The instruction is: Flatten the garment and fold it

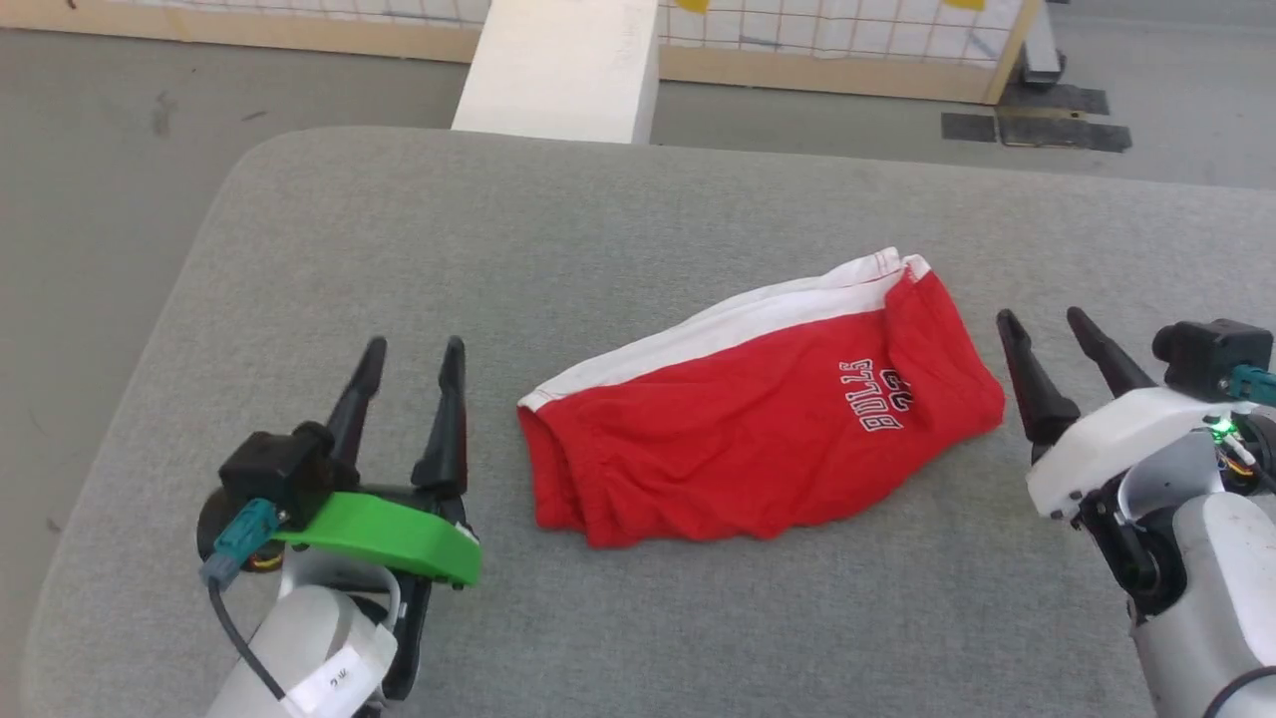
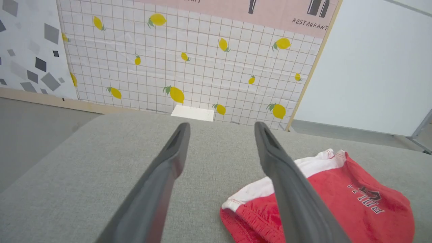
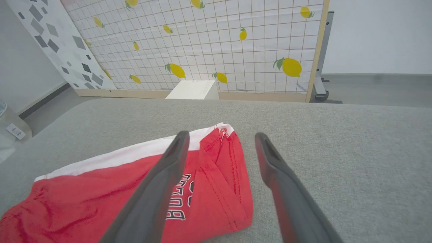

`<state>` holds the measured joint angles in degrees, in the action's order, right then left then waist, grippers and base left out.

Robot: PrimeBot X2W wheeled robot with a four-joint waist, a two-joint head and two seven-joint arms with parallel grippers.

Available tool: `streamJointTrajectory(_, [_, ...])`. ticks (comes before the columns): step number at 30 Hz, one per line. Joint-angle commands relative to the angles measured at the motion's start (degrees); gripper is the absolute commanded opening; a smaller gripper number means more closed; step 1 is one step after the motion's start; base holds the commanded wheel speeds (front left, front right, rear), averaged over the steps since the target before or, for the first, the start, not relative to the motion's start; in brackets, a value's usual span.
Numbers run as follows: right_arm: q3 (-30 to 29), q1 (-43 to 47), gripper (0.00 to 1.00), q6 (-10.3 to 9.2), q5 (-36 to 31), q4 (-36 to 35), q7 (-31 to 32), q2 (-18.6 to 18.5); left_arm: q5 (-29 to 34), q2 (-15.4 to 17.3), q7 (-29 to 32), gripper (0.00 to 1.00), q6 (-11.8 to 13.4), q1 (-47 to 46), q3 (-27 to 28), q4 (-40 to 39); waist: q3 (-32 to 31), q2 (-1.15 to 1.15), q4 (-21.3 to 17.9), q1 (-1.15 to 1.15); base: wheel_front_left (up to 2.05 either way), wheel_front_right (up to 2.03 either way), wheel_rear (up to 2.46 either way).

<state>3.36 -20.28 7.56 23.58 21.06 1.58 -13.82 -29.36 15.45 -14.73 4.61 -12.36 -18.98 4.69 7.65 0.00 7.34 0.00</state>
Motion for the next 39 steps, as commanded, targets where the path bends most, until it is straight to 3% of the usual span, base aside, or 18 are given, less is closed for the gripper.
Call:
streamJointTrajectory(1, [-1.4, 0.1, 1.0, -0.08, -0.9, -0.2, 0.8, 1.2, 2.2, -1.2, -0.2, 1.0, -1.1, 1.3, 1.7, -0.8, 0.4, 0.0, -0.1, 0.0, 0.0, 0.0, 0.0])
streamJointTrajectory(8, [-8.5, -5.8, 1.0, -0.08, -5.2, 3.5, 7.9, 6.8, 10.3, -8.8, -0.3, 1.0, -7.7, 3.4, 12.6, -2.8, 3.5, 0.0, 0.3, 0.0, 0.0, 0.0, 0.0])
streamJointTrajectory(14, [-12.5, -12.9, 1.0, -0.08, -10.2, 10.6, 15.4, 8.5, 13.3, -11.7, -0.3, 1.0, -10.5, 3.2, 16.7, -2.2, 6.3, 0.0, 1.3, 0.0, 0.0, 0.0, 0.0])
streamJointTrajectory(15, [-13.7, -15.6, 1.0, -0.08, -13.1, 14.0, 19.1, 8.9, 13.9, -12.2, -0.3, 1.0, -11.0, 3.1, 17.8, -2.1, 7.3, 0.0, 1.9, 0.0, 0.0, 0.0, 0.0])
streamJointTrajectory(21, [-15.4, -18.8, 1.0, -0.08, -18.8, 19.3, 26.9, 9.3, 13.3, -12.5, -0.3, 1.0, -11.5, 2.9, 18.4, -2.1, 8.9, 0.0, 3.0, 0.0, 0.0, 0.0, 0.0])
streamJointTrajectory(29, [-13.8, -20.1, 1.0, -0.08, -16.9, 22.4, 36.3, 10.2, 12.2, -12.6, -0.3, 1.0, -11.6, 2.6, 18.0, -2.0, 9.6, 0.0, 3.7, 0.0, 0.0, 0.0, 0.0])
streamJointTrajectory(30, [-13.5, -20.0, 0.93, -0.08, -16.3, 22.4, 37.0, 10.2, 12.1, -12.6, -0.3, 1.0, -11.6, 2.5, 18.0, -2.0, 9.6, 0.0, 3.7, 0.0, 0.0, 0.0, 0.0])
streamJointTrajectory(31, [-13.1, -20.0, 0.52, -0.08, -15.5, 22.3, 37.6, 10.3, 12.0, -12.6, -0.3, 1.0, -11.6, 2.5, 17.9, -2.0, 9.6, 0.0, 3.8, 0.0, 0.0, 0.0, 0.0])
streamJointTrajectory(33, [-12.4, -19.7, 0.14, -0.08, -14.2, 21.8, 38.2, 10.3, 12.0, -12.6, -0.3, 1.0, -11.6, 2.5, 17.7, -2.0, 9.5, 0.0, 3.8, 0.0, 0.0, 0.0, 0.0])
streamJointTrajectory(34, [-12.0, -19.5, 0.0, -0.08, -13.8, 21.4, 38.0, 10.3, 11.9, -12.6, -0.3, 1.0, -11.5, 2.5, 17.7, -2.0, 9.5, 0.0, 3.8, 0.0, 0.0, 0.0, 0.0])
streamJointTrajectory(39, [-11.3, -18.0, 0.0, -0.08, -12.3, 19.8, 36.6, 9.0, 12.0, -12.6, -0.3, 1.0, -11.4, 3.0, 17.5, -1.6, 8.6, 0.0, 3.5, 0.0, 0.0, 0.0, 0.0])
